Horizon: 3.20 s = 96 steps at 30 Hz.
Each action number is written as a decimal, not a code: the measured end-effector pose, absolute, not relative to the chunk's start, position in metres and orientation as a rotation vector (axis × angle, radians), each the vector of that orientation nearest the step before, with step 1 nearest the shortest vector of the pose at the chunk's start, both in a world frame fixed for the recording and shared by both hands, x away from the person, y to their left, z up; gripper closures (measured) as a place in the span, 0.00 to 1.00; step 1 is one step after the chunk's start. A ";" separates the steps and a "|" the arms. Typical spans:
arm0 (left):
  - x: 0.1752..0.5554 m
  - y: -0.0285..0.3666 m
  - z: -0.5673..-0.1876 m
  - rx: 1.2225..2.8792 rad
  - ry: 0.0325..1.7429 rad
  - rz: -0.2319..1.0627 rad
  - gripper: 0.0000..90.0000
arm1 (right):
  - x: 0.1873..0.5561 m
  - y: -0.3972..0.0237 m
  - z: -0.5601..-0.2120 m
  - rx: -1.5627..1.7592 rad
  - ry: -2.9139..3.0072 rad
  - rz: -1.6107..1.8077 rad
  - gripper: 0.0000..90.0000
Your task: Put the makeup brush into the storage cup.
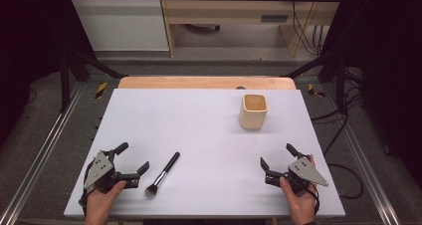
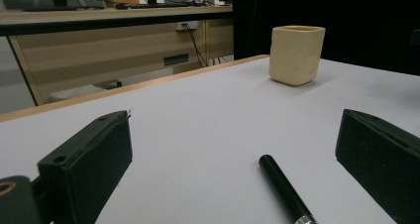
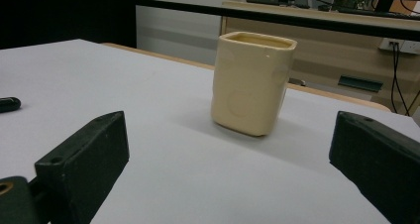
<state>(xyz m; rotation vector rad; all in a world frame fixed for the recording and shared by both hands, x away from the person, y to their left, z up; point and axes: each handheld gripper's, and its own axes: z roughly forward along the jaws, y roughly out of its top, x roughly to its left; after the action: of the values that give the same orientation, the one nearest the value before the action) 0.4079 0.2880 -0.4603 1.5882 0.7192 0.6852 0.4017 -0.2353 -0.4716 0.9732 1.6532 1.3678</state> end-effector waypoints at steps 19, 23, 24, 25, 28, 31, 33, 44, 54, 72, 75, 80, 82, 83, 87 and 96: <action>0.401 0.276 -0.447 1.709 0.748 0.671 0.03 | 0.399 -0.233 -0.470 0.946 1.665 1.347 0.02; 0.402 0.266 -0.439 1.774 0.736 0.679 0.03 | 0.399 -0.232 -0.470 0.937 1.669 1.353 0.02; 0.402 0.264 -0.436 1.790 0.739 0.677 0.02 | 0.399 -0.232 -0.470 0.936 1.671 1.353 0.02; 0.402 0.262 -0.434 1.800 0.731 0.673 0.02 | 0.399 -0.232 -0.470 0.936 1.671 1.353 0.02; 0.401 0.254 -0.425 1.840 0.719 0.674 0.03 | 0.399 -0.231 -0.470 0.936 1.676 1.352 0.02; 0.400 0.246 -0.418 1.867 0.704 0.650 0.03 | 0.398 -0.231 -0.471 0.931 1.675 1.350 0.02; 0.400 0.240 -0.415 1.888 0.694 0.643 0.03 | 0.398 -0.230 -0.470 0.931 1.675 1.349 0.02; 0.409 0.219 -0.404 2.003 0.802 0.528 0.03 | 0.397 -0.230 -0.471 0.930 1.679 1.343 0.02; 0.419 0.203 -0.400 2.196 0.833 0.478 0.03 | 0.397 -0.229 -0.471 0.931 1.680 1.343 0.02; 0.434 0.186 -0.406 2.391 0.900 0.467 0.05 | 0.397 -0.229 -0.472 0.934 1.685 1.340 0.02; 0.436 0.184 -0.409 2.406 0.907 0.443 0.05 | 0.396 -0.229 -0.472 0.934 1.684 1.342 0.02; 0.439 0.181 -0.414 2.431 0.925 0.424 0.05 | 0.396 -0.229 -0.472 0.937 1.684 1.341 0.02; 0.441 0.181 -0.416 2.437 0.940 0.416 0.05 | 0.396 -0.229 -0.472 0.937 1.684 1.342 0.02; 0.442 0.181 -0.417 2.441 0.946 0.418 0.06 | 0.396 -0.229 -0.472 0.938 1.684 1.343 0.02; 0.444 0.182 -0.420 2.459 0.966 0.406 0.09 | 0.396 -0.229 -0.472 0.938 1.683 1.342 0.02; 0.450 0.184 -0.430 2.490 1.023 0.370 0.17 | 0.397 -0.229 -0.472 0.935 1.688 1.337 0.02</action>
<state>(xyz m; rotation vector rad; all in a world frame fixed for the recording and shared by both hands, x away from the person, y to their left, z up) 0.4502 0.1838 -0.4296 2.4896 1.0232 0.3703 0.3965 -0.2292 -0.4721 0.9353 1.6885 1.3372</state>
